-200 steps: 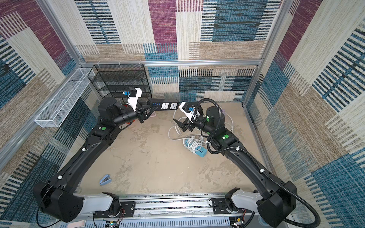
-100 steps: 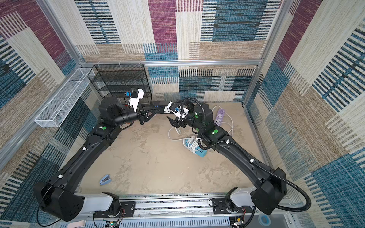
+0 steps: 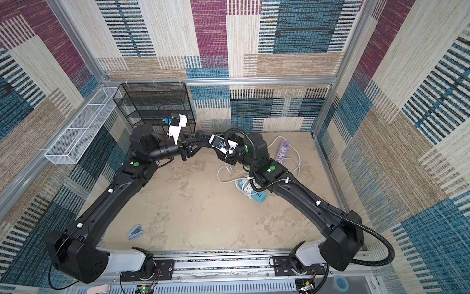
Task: Unwrap the cord wrapped around the power strip
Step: Place the power strip at the center of the board.
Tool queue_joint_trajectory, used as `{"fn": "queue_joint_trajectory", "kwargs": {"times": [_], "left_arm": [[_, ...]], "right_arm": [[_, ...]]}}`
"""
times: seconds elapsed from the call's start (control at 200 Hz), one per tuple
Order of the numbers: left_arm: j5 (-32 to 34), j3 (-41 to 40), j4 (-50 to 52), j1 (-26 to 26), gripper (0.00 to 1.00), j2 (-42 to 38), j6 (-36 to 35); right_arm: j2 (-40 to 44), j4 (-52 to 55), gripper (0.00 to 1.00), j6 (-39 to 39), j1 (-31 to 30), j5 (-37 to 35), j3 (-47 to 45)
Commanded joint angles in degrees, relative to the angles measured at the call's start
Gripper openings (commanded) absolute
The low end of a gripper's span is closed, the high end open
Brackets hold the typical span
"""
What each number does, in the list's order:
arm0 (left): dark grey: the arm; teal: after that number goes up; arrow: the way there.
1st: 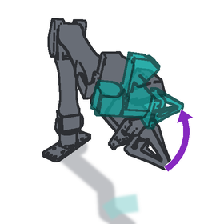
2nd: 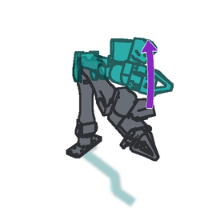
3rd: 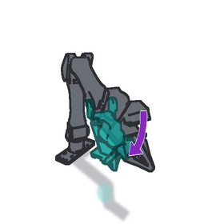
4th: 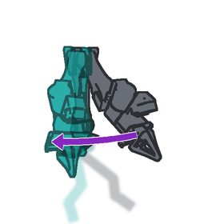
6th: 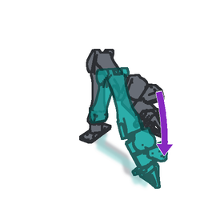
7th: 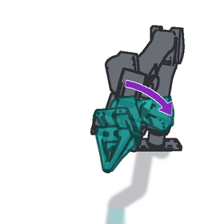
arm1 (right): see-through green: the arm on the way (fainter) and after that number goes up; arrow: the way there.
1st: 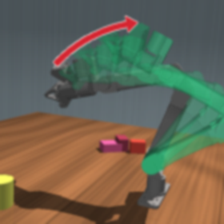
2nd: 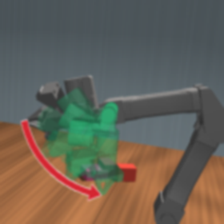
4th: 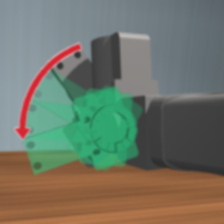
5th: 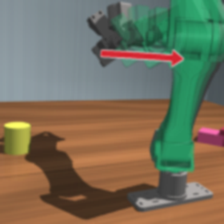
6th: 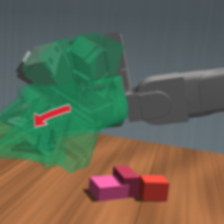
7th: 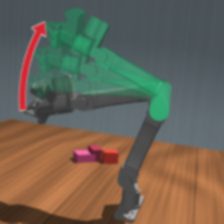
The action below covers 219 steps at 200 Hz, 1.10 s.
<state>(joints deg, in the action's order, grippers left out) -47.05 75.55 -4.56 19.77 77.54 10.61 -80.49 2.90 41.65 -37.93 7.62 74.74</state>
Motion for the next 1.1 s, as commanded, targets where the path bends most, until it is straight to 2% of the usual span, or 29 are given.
{"fn": "queue_joint_trajectory", "kwargs": {"times": [0.0,0.055,0.2,0.351,0.386,0.536,0.631,0.711,0.876,1.092], "left_arm": [[-3.52,0.19,-1.30,0.02,0.00,-0.08,-1.73],[-3.57,0.17,-1.35,0.01,0.00,-0.08,-1.80],[-3.11,0.00,-1.40,0.02,0.00,-0.36,-1.96],[-0.96,-1.25,-2.99,0.04,0.00,-1.45,-1.82],[-0.20,-1.51,-3.22,0.06,0.09,-1.70,-1.85],[4.22,-3.30,-5.75,-0.78,0.59,-3.38,-1.22],[7.45,-5.16,-8.92,-1.92,0.83,-5.05,0.13],[10.04,-6.62,-10.94,-3.08,0.98,-6.35,0.83],[13.28,-8.11,-13.29,-4.70,0.99,-7.44,1.87],[16.80,-9.00,-14.07,-5.78,0.99,-7.89,1.91]], "right_arm": [[0.00,-3.90,0.43,-3.24,0.41,-2.41,0.93],[-0.07,-3.84,0.33,-3.32,0.40,-2.53,0.93],[0.03,-3.96,0.15,-3.77,0.46,-2.78,0.67],[0.20,-3.95,0.07,-4.11,0.41,-3.22,0.33],[0.10,-3.81,0.06,-4.11,0.47,-3.43,0.32],[-0.48,-3.64,0.02,-4.83,0.79,-4.44,0.44],[-1.06,-3.24,0.01,-6.70,2.41,-3.75,0.76],[-1.34,-3.26,0.00,-8.94,4.71,-2.82,0.98],[-3.62,-2.15,0.00,-14.66,11.17,-3.49,2.78],[-5.55,-0.47,0.00,-26.86,22.04,-9.07,2.18]]}}
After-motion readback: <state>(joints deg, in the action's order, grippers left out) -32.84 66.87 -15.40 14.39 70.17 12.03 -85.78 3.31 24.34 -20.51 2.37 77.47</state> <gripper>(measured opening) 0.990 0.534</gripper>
